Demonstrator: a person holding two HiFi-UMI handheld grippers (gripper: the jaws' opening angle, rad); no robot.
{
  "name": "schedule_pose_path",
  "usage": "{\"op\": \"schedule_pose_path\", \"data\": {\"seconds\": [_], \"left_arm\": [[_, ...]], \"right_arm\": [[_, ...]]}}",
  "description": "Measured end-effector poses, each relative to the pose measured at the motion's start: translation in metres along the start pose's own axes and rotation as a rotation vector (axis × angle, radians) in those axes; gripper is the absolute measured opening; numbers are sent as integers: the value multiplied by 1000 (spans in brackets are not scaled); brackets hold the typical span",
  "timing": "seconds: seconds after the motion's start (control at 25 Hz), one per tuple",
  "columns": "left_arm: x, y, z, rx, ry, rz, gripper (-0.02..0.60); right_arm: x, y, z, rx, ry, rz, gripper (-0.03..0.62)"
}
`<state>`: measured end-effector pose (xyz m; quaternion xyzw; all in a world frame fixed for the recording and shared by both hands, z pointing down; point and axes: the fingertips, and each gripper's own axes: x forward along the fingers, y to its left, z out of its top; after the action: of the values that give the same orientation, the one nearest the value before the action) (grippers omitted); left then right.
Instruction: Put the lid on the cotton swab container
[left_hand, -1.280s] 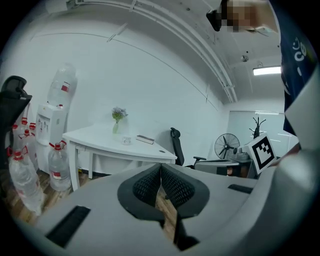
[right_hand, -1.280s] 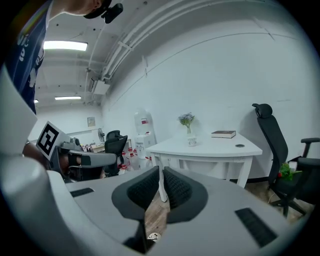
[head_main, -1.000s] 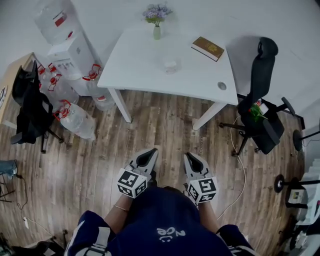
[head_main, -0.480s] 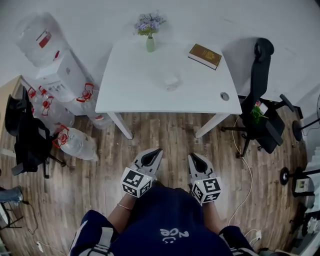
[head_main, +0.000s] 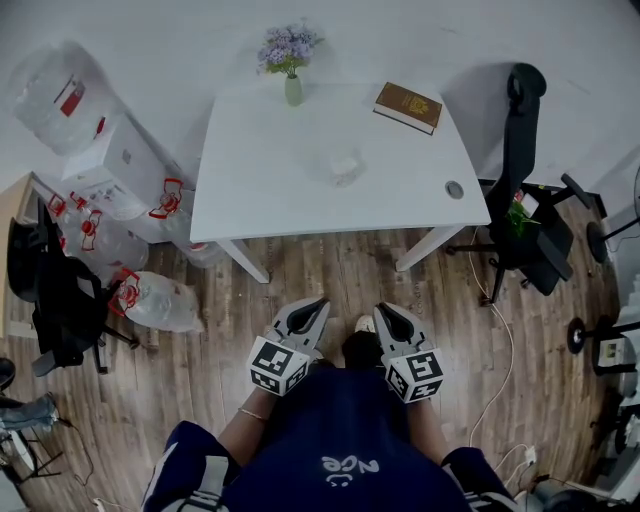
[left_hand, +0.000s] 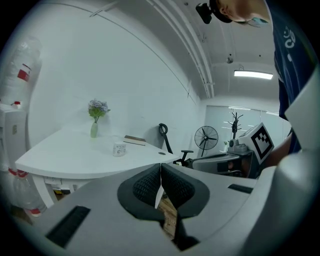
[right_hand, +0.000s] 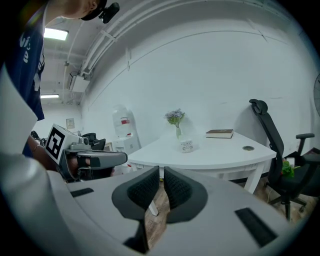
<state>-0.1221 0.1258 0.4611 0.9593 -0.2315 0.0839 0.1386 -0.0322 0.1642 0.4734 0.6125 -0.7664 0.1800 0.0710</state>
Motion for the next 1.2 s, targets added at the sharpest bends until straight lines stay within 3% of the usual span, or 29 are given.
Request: {"op": "schedule_pose_path", "data": {"seconds": [0.36,0.64,0.84,1.2], "left_arm": [[33,41,4,9,26,111,21],[89,83,29,15,41,195,21],[136,104,40,17,49,252,21],[205,134,56,-78,18,385,21]], "right_arm": [[62,-41,26,-3,-26,104,58],[130,-97,80,28,-99,170,58],[169,-134,97,23,-72,223,58],[206,-198,120,30,-50,334,58]]}}
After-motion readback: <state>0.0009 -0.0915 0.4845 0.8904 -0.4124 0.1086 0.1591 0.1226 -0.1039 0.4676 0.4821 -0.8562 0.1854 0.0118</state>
